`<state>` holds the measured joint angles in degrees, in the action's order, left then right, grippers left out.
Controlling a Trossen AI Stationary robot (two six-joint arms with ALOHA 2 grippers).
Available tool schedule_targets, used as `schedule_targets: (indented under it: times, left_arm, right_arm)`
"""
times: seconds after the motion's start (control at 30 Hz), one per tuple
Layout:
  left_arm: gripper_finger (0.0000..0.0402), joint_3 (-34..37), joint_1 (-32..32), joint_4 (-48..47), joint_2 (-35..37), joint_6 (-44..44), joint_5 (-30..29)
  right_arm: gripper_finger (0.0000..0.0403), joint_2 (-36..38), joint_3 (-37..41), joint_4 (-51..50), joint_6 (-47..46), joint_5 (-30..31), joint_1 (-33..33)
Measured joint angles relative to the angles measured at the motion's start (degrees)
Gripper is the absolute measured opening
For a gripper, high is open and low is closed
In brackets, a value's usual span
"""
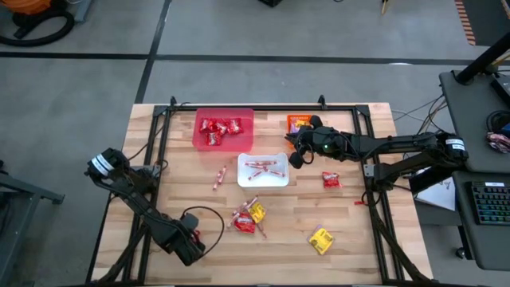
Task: Sort candy
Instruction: Put the red chocolate into the red bin
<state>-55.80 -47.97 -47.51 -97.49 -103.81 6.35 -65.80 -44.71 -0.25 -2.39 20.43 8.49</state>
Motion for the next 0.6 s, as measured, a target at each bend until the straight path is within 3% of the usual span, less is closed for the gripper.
schedule_targets:
  times: [0.2,0.43,0.6]
  left_arm:
    - [0.0001,-1.9,0.0,-0.1,1.8,3.4,-0.6]
    - [0.0,-2.5,0.0,-3.7,5.2,4.6,-7.1]
    - [0.0005,-2.3,0.1,-4.0,6.5,2.6,-6.7]
  right_arm:
    - [0.0036,0.0,0.0,0.0,0.0,0.0,0.0]
    - [0.0036,0.0,0.0,0.0,0.0,0.0,0.0]
    - [0.0036,0.0,0.0,0.0,0.0,0.0,0.0]
